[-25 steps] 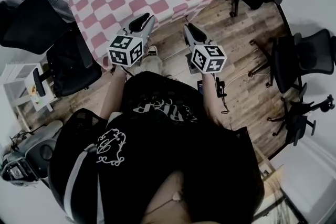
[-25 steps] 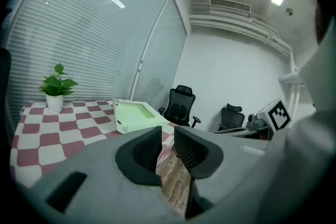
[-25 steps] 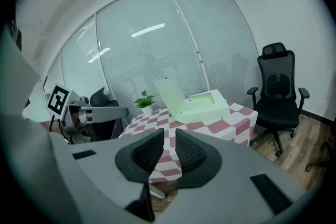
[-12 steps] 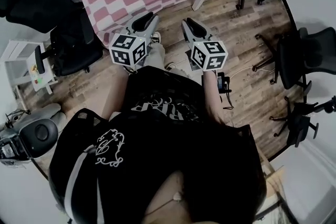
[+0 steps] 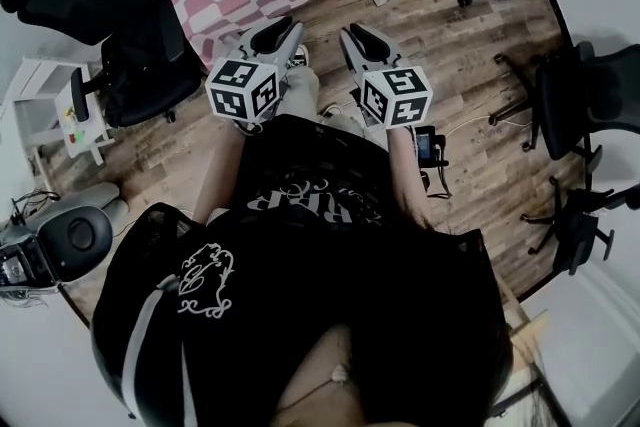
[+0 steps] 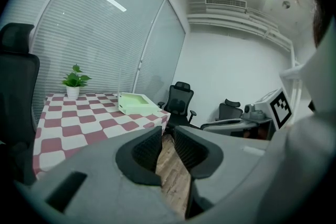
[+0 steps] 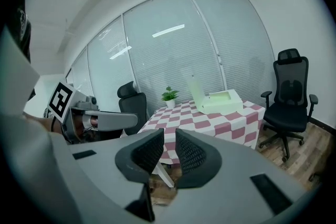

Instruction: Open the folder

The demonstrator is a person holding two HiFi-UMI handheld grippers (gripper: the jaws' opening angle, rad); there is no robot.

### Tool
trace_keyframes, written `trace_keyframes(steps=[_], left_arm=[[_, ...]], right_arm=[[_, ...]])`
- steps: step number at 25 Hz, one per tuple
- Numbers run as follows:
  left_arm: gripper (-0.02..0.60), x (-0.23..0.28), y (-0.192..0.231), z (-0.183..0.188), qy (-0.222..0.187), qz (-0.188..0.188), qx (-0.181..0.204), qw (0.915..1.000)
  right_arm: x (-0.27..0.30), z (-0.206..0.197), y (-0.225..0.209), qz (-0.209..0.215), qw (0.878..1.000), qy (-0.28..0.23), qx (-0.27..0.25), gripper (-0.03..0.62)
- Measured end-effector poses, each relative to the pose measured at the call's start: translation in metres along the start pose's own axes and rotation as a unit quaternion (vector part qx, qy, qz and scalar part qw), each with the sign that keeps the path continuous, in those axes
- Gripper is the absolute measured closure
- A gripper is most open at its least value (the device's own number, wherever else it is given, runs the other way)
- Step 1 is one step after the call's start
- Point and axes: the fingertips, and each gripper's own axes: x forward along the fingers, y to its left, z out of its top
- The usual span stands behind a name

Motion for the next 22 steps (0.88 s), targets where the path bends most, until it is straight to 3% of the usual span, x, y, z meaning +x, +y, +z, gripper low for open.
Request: trace_keyframes(steps=[22], left_arm=[[0.5, 0.03, -0.005, 0.01, 0.009, -0.018, 0.02, 0.9996]], right_arm=[[0.003, 0.003, -0.031, -0.025, 1.0, 0.001, 0.004, 0.525]])
